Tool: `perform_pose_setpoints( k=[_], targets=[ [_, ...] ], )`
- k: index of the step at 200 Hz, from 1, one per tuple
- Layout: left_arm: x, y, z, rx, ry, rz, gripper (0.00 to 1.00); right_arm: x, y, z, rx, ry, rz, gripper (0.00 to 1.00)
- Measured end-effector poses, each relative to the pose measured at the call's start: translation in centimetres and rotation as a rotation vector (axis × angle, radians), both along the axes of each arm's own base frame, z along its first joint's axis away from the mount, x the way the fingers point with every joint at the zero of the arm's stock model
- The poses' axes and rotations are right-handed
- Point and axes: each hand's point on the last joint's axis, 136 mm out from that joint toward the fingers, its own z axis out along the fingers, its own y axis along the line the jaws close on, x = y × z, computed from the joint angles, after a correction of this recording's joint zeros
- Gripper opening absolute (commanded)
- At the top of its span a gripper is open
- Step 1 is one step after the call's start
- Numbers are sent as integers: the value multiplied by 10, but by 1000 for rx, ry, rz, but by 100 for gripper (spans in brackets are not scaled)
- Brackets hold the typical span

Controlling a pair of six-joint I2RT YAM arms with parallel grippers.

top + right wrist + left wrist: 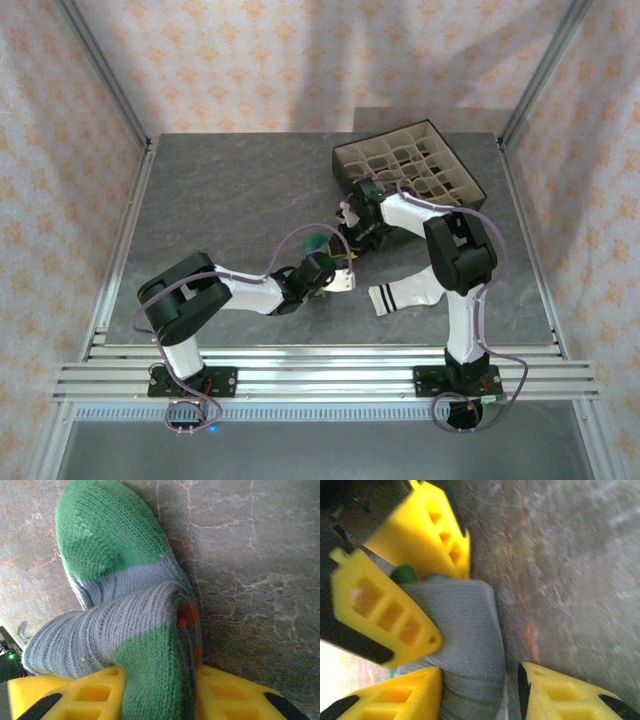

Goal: Roll the socks

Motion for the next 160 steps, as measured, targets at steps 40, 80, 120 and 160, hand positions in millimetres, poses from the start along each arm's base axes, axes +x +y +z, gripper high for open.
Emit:
perform_pose_setpoints(
  k=[40, 80, 120, 160],
  targets=[
    [9, -5, 2, 13, 54, 39, 11, 2, -4, 0, -6, -17, 11, 40],
    [19, -11, 8, -57, 258, 86, 0, 3, -18, 6, -32, -59, -16, 48],
    [5, -26, 5, -153, 381, 66, 0, -8, -33, 8, -49, -60, -47, 50],
    [-11, -29, 11, -288, 497, 54, 0, -14, -39, 28, -25, -109, -59, 52]
  ],
)
